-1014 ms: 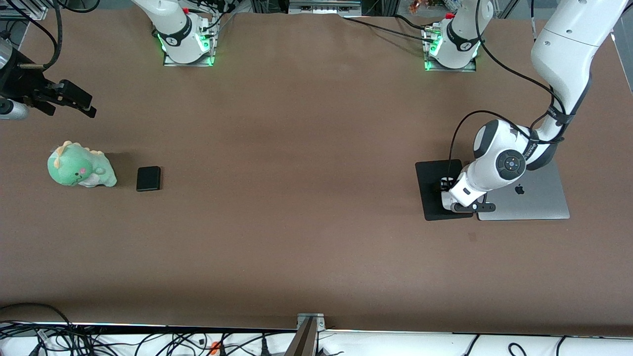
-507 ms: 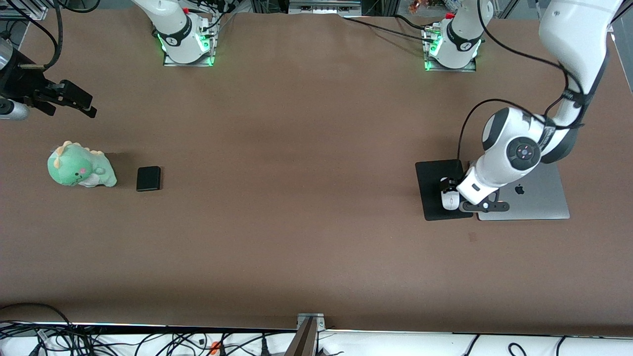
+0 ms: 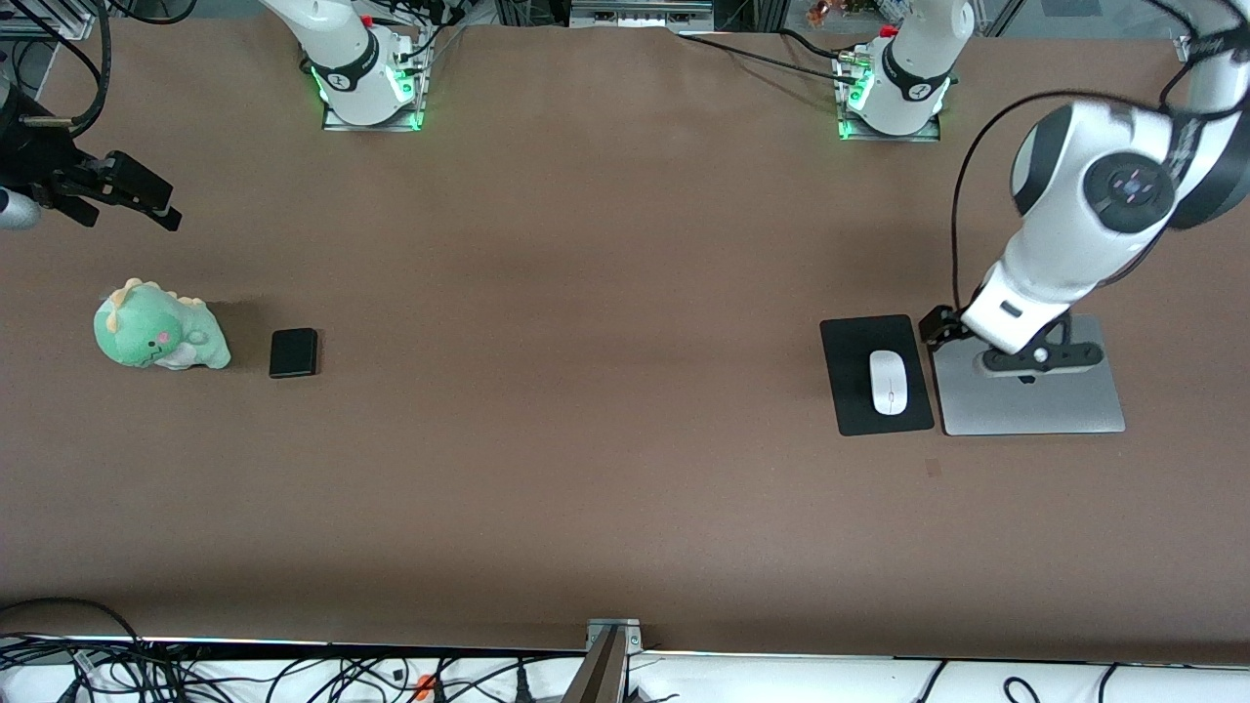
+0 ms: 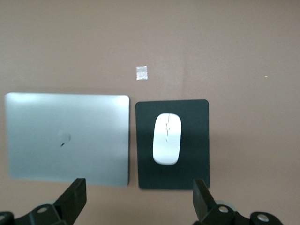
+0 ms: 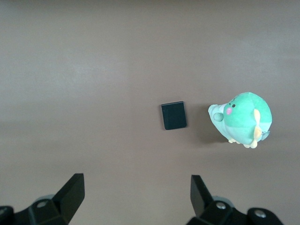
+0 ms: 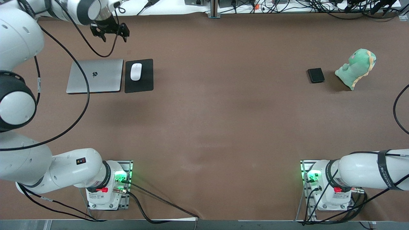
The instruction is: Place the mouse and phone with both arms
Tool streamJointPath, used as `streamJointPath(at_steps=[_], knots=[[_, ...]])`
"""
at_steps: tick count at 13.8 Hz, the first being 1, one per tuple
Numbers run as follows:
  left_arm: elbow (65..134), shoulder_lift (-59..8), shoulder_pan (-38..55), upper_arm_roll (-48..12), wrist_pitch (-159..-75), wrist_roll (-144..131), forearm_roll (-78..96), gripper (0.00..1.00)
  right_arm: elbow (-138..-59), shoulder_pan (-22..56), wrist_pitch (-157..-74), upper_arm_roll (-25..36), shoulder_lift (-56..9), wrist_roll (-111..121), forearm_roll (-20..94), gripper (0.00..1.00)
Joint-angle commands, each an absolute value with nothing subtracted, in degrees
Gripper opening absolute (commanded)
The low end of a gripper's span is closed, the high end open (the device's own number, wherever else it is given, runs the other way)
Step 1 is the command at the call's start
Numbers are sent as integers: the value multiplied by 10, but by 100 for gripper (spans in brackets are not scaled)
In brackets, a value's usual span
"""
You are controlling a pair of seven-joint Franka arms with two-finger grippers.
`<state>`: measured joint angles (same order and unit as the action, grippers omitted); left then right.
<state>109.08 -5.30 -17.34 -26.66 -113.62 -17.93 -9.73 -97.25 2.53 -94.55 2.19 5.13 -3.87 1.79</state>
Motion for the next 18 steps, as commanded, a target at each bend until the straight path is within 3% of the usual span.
streamJointPath(at_steps=[1, 5, 12, 18], knots=[[1033, -25, -180, -274, -1047, -165, -79, 100, -955, 18, -938, 13, 54, -39, 15, 100], [923, -25, -179, -272, -948, -164, -67, 100, -954, 18, -941, 14, 54, -36, 14, 100], [914, -4, -166, -250, -918, -121, -45, 100, -954, 18, -936, 14, 54, -36, 2, 100], [916, 5, 67, 0, -889, -86, -41, 100, -954, 18, -933, 14, 54, -36, 2, 100]])
